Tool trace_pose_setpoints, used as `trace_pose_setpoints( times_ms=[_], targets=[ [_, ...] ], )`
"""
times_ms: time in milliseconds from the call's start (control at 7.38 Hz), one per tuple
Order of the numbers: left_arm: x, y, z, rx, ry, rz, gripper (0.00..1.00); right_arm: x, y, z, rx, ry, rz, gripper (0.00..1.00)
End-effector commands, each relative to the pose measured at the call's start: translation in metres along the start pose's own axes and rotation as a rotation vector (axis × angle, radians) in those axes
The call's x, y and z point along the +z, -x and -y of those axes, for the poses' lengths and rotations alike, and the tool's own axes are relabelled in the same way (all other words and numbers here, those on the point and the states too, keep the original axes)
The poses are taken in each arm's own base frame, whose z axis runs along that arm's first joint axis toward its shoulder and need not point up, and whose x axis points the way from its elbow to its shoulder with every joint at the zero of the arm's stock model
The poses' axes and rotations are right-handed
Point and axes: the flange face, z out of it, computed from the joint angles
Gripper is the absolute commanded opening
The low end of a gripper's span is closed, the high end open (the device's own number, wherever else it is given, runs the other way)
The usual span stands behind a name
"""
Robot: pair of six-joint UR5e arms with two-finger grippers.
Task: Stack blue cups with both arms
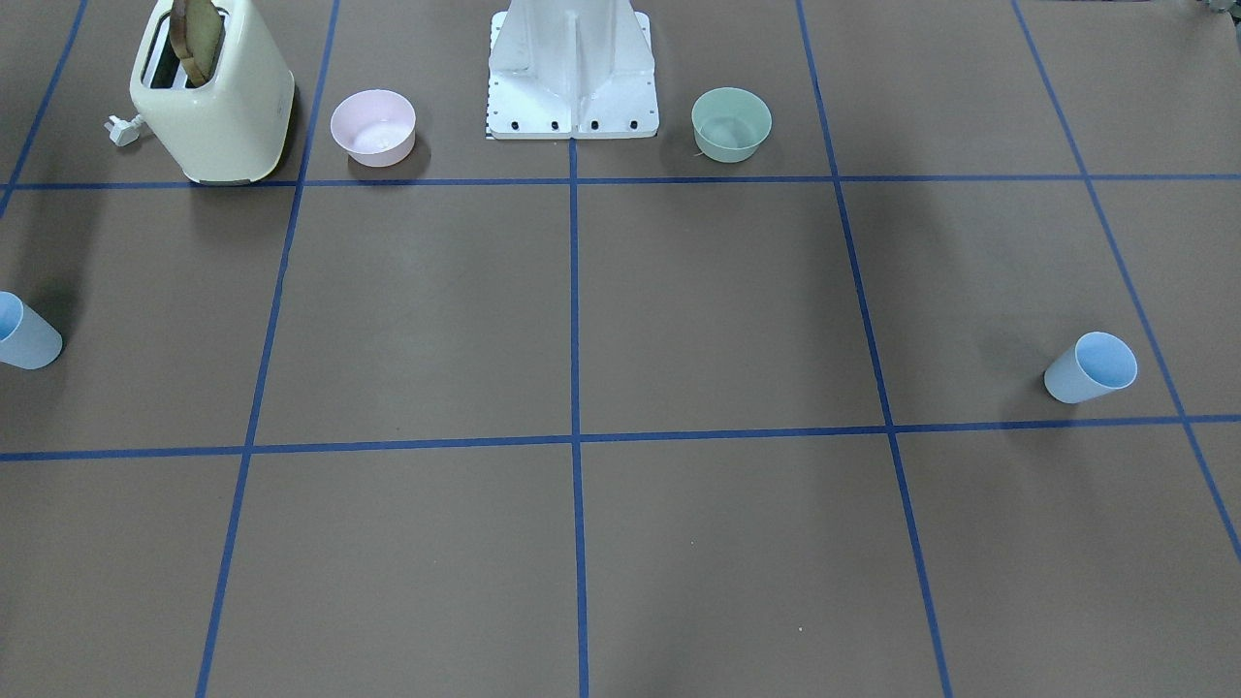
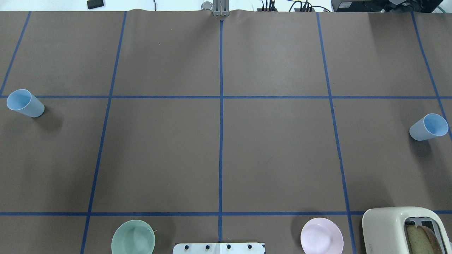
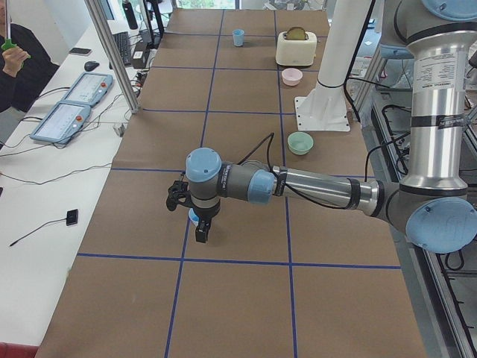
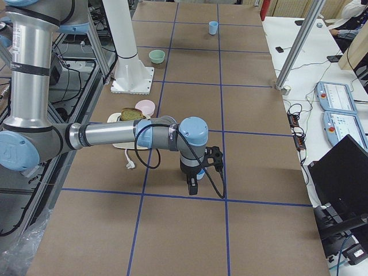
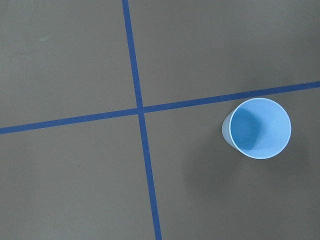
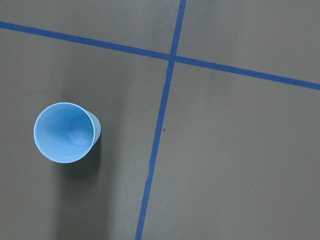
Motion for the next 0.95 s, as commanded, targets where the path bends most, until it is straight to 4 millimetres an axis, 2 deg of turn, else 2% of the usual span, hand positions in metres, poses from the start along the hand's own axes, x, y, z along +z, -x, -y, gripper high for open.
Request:
trace_pose_setpoints(
  times_ms=[0,271,542,678,814],
  targets=[
    [0.0,-0.001,0.0,0.001,-0.001,0.002,0.99,-0.001,0.001,0.0,-0.006,-0.003,0.001,1.0],
    [0.0,-0.002,0.0,0.003,-0.001,0.002,0.99,-0.003,0.003,0.002,-0.014,-0.018,0.01,1.0],
    [0.002,-0.004,0.003,0.01,0.001,0.001,0.99,0.011,-0.009,0.005,-0.017,-0.016,-0.004,1.0],
    [0.002,-0.005,0.004,0.003,0.002,-0.001,0.99,0.012,-0.012,0.024,-0.022,-0.028,0.018,1.0],
    [0.017,-0.021,0.006,-0.024,0.029,-0.006,0.98,0.015,-0.012,0.024,-0.032,-0.023,0.026,1.0]
  ],
)
